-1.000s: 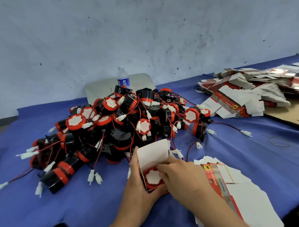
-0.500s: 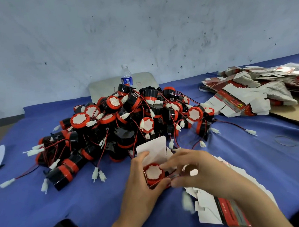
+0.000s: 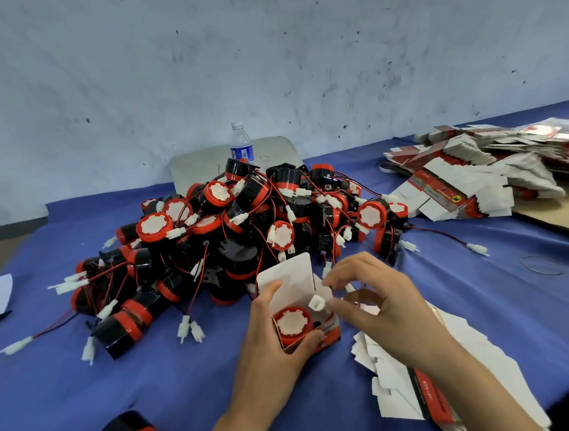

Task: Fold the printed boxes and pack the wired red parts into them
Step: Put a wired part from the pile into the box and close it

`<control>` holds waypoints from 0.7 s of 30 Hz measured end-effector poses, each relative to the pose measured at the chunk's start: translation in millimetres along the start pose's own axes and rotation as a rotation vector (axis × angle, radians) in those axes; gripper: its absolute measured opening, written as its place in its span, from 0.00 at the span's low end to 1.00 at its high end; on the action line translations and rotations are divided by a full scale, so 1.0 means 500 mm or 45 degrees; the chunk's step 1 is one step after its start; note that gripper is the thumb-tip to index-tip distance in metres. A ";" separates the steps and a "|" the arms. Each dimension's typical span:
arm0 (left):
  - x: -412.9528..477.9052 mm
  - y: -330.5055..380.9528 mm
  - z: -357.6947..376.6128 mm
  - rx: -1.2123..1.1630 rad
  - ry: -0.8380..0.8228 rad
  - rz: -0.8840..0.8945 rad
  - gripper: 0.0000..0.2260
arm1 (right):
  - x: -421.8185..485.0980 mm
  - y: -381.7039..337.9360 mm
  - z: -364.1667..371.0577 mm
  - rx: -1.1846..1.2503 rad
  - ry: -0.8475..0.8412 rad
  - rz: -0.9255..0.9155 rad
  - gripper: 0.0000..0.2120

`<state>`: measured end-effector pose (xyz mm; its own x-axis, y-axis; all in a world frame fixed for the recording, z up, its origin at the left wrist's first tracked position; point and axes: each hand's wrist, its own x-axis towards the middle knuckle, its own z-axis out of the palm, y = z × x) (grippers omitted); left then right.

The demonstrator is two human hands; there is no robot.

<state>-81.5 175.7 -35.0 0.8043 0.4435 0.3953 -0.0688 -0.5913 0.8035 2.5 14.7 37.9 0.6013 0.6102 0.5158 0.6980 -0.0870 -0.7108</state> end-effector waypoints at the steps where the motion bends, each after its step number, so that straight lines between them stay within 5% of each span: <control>1: -0.001 -0.001 0.000 0.003 -0.002 -0.001 0.36 | -0.001 0.001 0.000 -0.043 -0.028 -0.013 0.17; 3: -0.002 -0.001 -0.001 0.010 0.004 -0.002 0.36 | -0.003 0.004 0.004 -0.110 -0.110 -0.022 0.21; 8: -0.001 0.015 0.000 0.112 0.024 0.096 0.36 | -0.002 0.018 0.024 -0.260 0.047 -0.116 0.02; 11: -0.003 0.016 0.001 0.379 0.108 0.292 0.35 | -0.002 0.028 0.040 -0.178 0.290 0.027 0.23; 13: -0.005 0.015 0.001 0.489 0.137 0.351 0.24 | -0.003 0.032 0.053 -0.147 0.333 0.033 0.30; 15: -0.005 0.021 0.000 0.538 0.097 0.312 0.14 | -0.003 0.036 0.062 -0.178 0.345 -0.024 0.27; 21: 0.009 0.029 -0.010 0.481 0.055 0.289 0.06 | -0.002 0.027 0.060 -0.058 0.312 -0.024 0.11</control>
<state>-81.8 172.6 -19.4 0.7676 0.2968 0.5680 -0.0141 -0.8782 0.4781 -0.2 36.2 13.4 0.6604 0.4031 0.6336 0.7237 -0.1163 -0.6803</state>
